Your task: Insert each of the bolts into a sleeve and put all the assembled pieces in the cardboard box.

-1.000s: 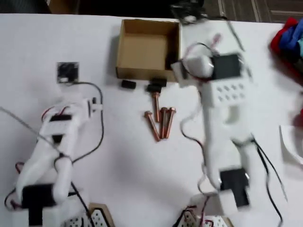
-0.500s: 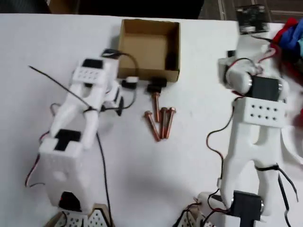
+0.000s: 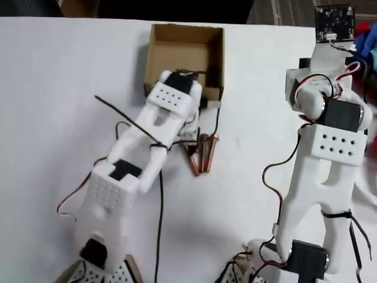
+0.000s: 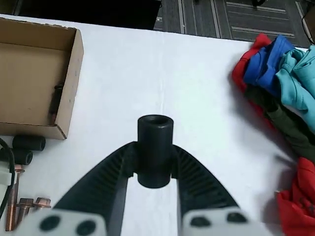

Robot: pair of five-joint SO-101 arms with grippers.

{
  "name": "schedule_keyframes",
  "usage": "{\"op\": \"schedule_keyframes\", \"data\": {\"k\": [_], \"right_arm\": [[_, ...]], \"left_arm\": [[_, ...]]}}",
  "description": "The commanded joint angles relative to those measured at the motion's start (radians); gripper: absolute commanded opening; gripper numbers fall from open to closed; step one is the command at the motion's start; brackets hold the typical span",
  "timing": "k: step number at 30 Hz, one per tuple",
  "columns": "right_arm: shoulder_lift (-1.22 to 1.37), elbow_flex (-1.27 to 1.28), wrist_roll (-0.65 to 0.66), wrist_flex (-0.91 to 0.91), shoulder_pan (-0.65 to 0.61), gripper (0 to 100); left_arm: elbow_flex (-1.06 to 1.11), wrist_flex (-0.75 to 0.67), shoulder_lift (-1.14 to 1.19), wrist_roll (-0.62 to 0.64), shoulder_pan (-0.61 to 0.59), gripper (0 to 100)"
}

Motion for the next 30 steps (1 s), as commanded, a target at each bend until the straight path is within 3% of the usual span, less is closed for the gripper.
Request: {"op": "schedule_keyframes", "data": {"k": [1,8,24,27,30], "right_arm": [[-0.05,-0.038,-0.003,-0.007,0.01,2.2],[-0.048,-0.037,-0.002,-0.008,0.01,2.2],[-0.048,-0.035,-0.002,-0.01,0.012,2.2],[-0.048,-0.035,0.0,-0.01,0.012,2.2],[-0.047,-0.034,0.0,-0.013,0.012,2.2]], "left_arm": [[-0.042,-0.025,0.012,0.043,0.006,21],[-0.044,-0.069,0.063,0.264,0.015,21],[-0.042,-0.155,0.186,0.269,0.003,21],[-0.05,-0.141,0.184,0.264,-0.032,15],[-0.088,-0.141,0.186,0.195,-0.086,1]]}}
